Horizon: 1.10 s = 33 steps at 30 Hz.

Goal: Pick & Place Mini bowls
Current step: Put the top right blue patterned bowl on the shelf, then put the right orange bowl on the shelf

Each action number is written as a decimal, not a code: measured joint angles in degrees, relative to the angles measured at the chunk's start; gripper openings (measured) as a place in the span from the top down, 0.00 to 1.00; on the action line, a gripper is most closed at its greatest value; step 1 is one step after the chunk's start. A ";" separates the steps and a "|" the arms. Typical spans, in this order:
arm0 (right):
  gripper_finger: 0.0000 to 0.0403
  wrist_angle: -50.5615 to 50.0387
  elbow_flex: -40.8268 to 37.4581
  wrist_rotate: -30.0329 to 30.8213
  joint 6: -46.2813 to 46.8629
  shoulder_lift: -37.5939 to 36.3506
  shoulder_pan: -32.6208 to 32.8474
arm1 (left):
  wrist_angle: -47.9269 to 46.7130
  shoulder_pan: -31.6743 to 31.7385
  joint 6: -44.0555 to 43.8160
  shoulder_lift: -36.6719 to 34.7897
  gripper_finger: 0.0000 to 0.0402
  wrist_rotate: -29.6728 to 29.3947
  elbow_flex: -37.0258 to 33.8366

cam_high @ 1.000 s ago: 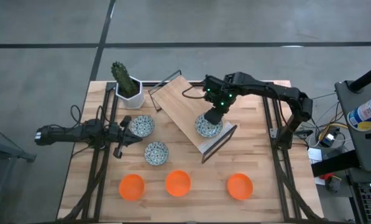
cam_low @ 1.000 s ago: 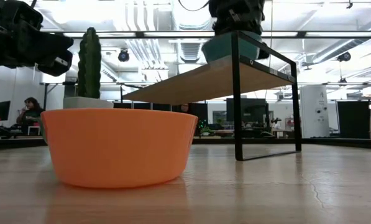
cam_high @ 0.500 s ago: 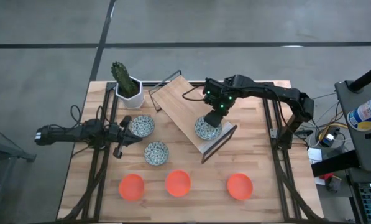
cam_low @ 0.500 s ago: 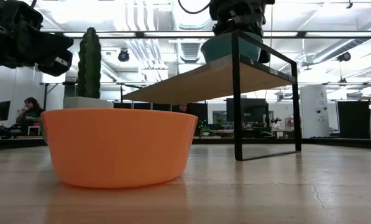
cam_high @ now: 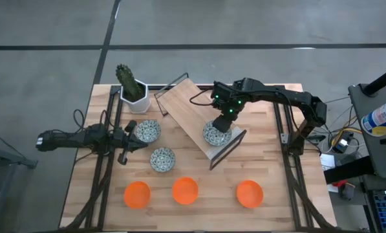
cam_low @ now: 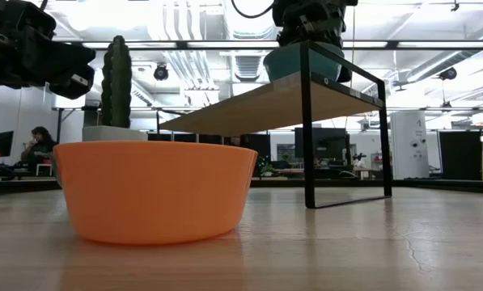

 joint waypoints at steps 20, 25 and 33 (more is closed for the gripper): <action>0.56 0.70 0.74 1.28 1.36 -7.41 0.00 | 0.00 0.00 0.02 0.01 1.00 0.00 0.00; 0.56 0.61 0.74 1.28 1.28 -11.21 0.05 | 0.00 0.00 0.02 0.01 1.00 0.00 0.01; 0.57 0.27 0.73 1.26 -2.95 -17.74 4.11 | 0.00 0.01 0.02 0.02 1.00 0.00 0.02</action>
